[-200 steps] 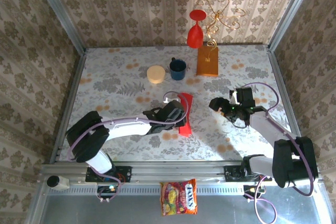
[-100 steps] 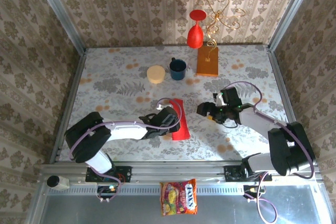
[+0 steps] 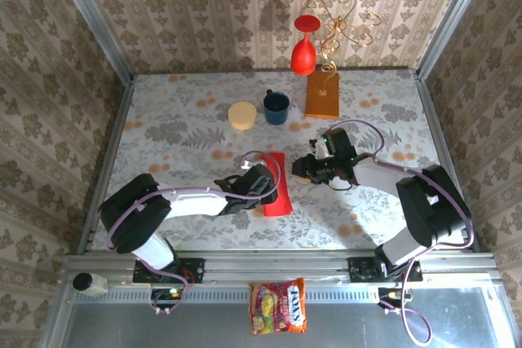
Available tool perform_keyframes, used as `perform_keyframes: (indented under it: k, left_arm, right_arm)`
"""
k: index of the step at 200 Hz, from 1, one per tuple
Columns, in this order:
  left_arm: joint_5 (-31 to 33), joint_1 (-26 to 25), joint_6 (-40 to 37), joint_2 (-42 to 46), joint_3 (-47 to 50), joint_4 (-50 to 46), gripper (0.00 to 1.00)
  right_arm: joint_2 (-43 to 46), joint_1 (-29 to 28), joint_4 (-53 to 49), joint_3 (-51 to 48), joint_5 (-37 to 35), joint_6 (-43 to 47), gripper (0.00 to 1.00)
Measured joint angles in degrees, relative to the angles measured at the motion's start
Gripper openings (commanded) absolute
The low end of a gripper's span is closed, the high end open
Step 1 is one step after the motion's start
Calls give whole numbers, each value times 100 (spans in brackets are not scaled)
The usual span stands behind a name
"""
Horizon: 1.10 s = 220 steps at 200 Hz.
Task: Fold a paper plane with a square sheet of paper (pick it up from the middle)
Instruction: First fold the square sheet of paper in half at the center of the table.
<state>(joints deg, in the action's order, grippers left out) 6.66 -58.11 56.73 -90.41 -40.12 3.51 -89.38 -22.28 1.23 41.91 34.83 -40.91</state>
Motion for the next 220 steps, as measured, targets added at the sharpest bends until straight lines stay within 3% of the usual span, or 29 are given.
perform_keyframes:
  k: [30, 130, 220]
  left_arm:
    - [-2, 37, -4, -55, 9, -28, 33]
    - [-111, 160, -170, -72, 63, -39, 34]
    - [-313, 223, -343, -70, 35, -4, 48]
  right_arm:
    - [-295, -201, 87, 260, 74, -26, 24]
    - [-1156, -555, 249, 826, 216, -24, 22]
    - [-1495, -647, 251, 927, 184, -111, 21]
